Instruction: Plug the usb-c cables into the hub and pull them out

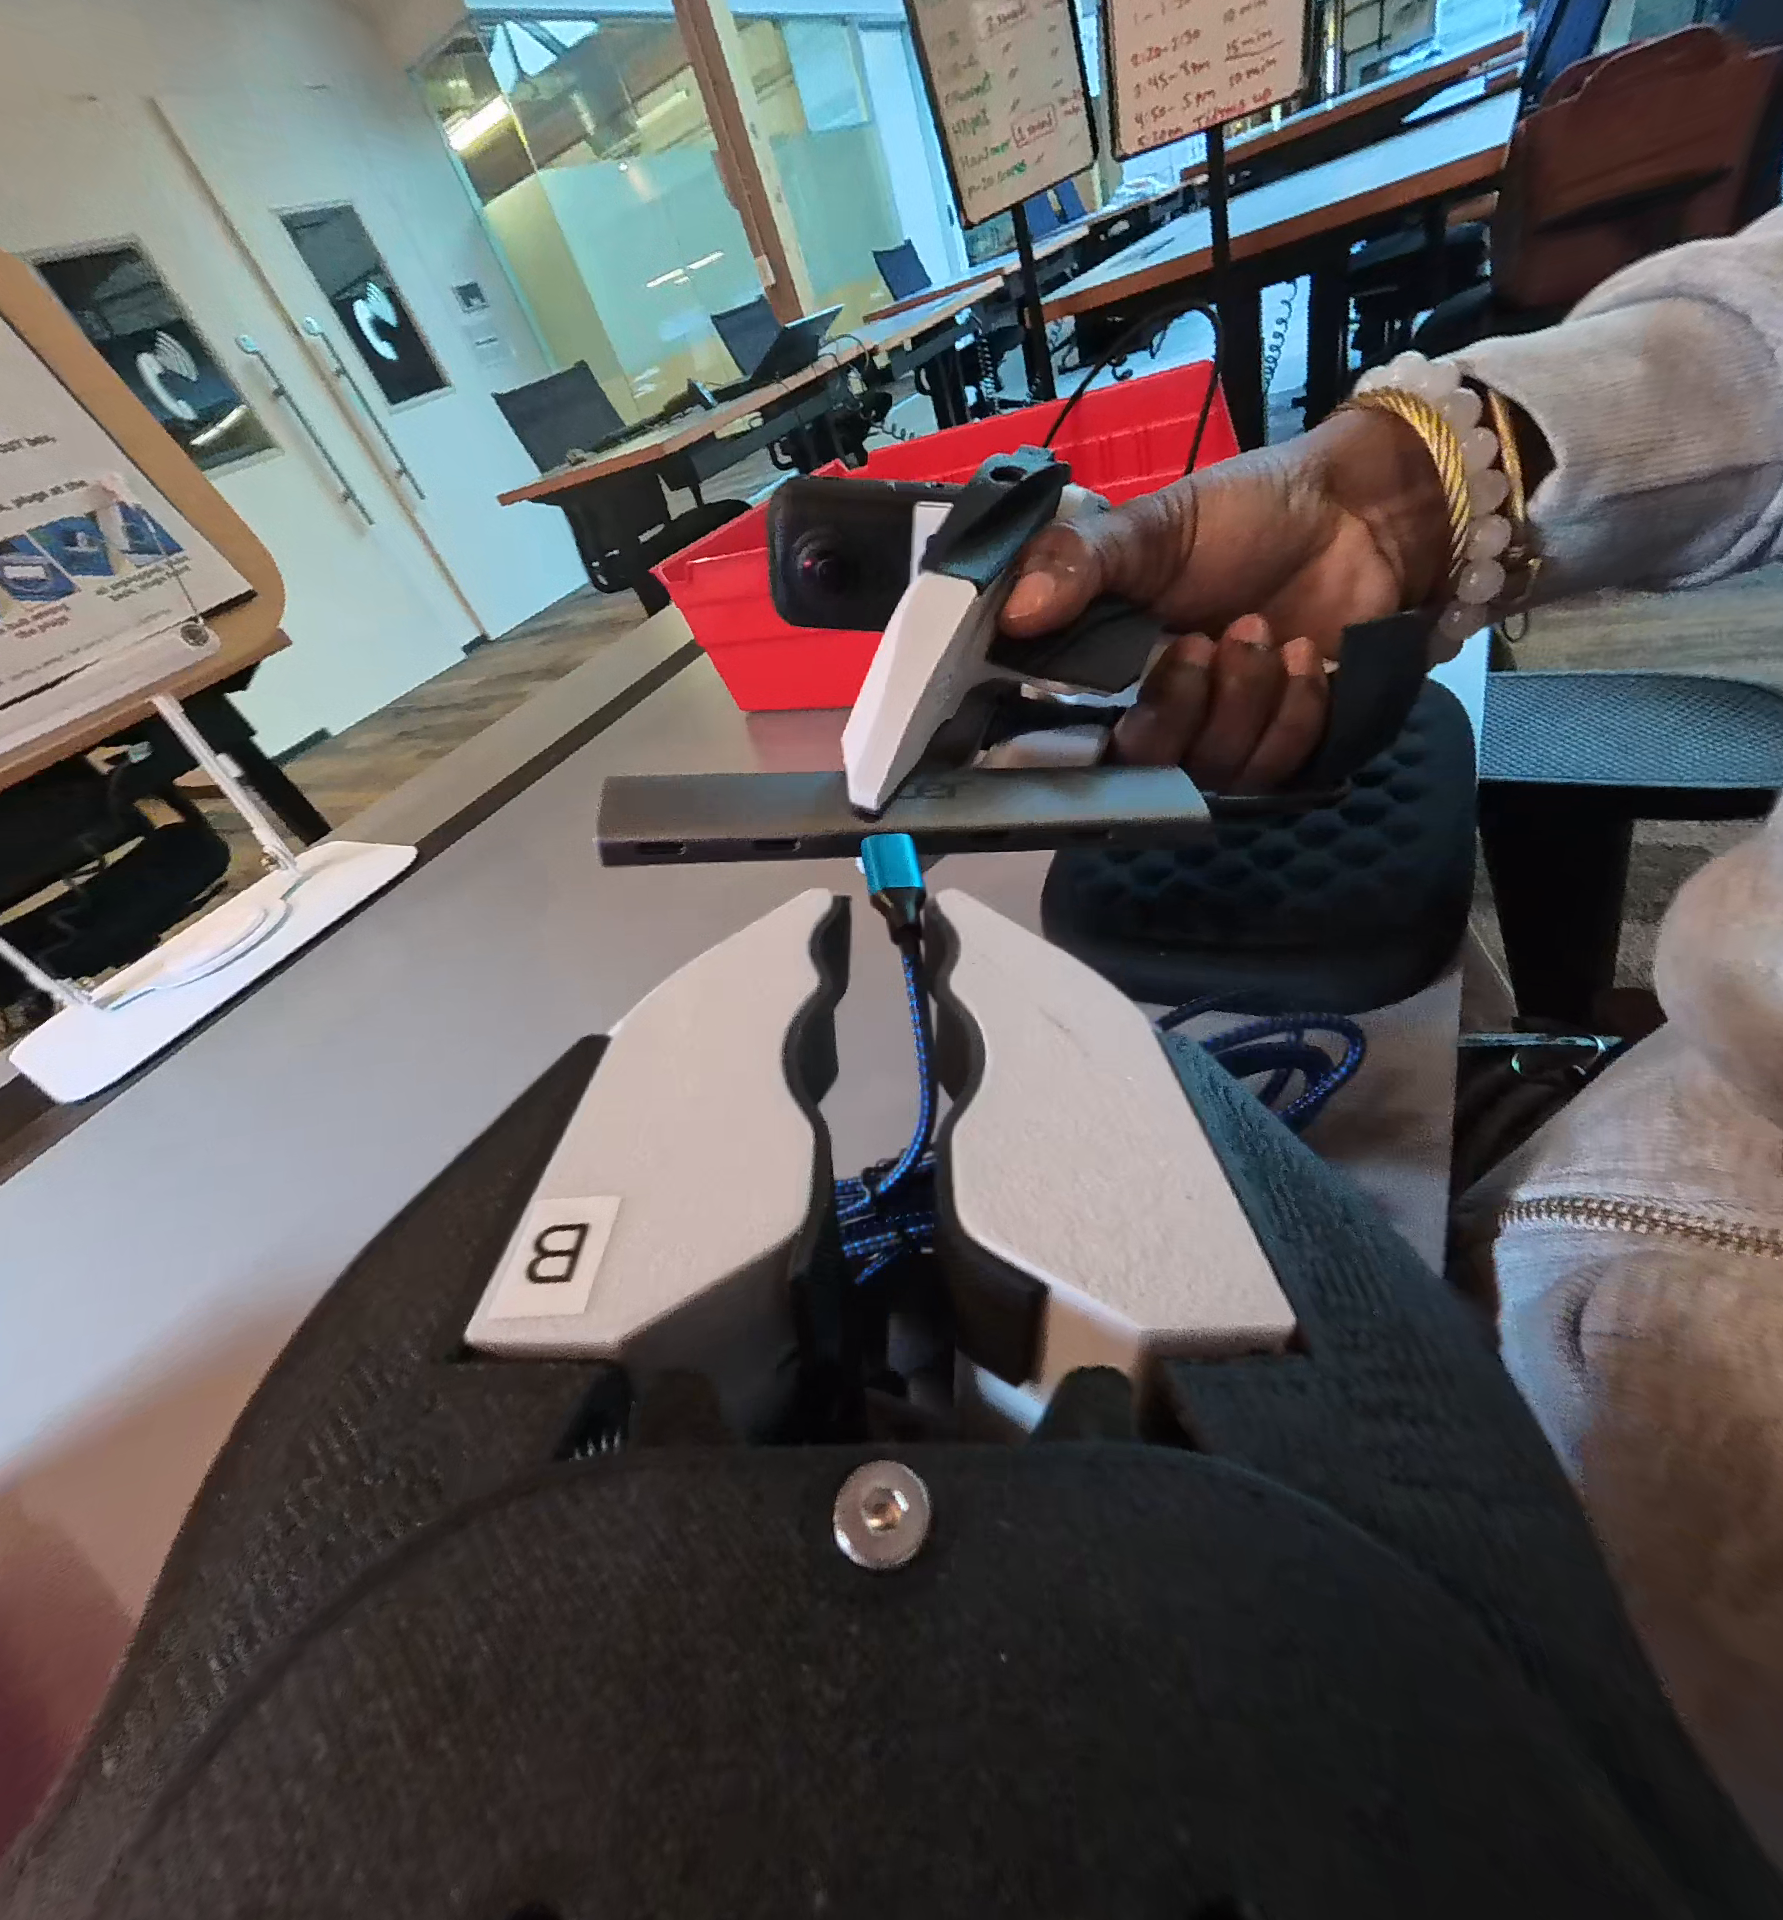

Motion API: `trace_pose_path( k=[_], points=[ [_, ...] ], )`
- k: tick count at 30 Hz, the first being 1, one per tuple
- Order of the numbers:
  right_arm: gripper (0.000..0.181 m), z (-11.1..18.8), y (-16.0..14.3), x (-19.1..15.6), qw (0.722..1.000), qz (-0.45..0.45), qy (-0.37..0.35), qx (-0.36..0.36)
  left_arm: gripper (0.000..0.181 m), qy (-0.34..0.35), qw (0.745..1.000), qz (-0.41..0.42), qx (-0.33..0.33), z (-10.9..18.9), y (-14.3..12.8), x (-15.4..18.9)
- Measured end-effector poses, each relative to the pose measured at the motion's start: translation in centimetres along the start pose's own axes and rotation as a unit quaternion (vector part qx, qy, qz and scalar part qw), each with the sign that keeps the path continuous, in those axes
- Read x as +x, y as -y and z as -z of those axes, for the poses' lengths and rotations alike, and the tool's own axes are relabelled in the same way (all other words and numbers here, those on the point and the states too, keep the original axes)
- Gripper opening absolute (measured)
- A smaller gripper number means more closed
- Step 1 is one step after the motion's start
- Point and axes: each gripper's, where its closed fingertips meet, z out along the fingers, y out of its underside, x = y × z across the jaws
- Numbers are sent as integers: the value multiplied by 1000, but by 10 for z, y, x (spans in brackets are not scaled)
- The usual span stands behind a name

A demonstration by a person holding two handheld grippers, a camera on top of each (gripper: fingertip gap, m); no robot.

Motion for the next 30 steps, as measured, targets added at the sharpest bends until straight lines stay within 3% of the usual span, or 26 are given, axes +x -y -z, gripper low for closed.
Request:
trace_pose_path(
  k=[9, 14, 17, 19, 23, 30],
  points=[
    [9, 0, 5, -2, 1000, 24, -12, -1, 10, -29, 999, 12, 10, -6, 2, -3],
    [9, 5, 24, 2, 998, 43, -35, 43, 13, 7, 999, 28, 24, -15, 4, -20],
    [9, 23, 36, 37, 989, 48, -117, 73, 32, 70, 991, 48, 101, -2, 25, -48],
    [9, 37, 40, 55, 983, 36, -159, 89, 33, 65, 986, 70, 134, 11, 31, -51],
    [11, 54, 44, 66, 970, 56, -216, 94, 34, 48, 986, 78, 140, 23, 25, -42],
    [51, 83, 62, 62, 902, 214, -365, 85, 34, 74, 986, 53, 142, 61, 42, -60]
  ],
)
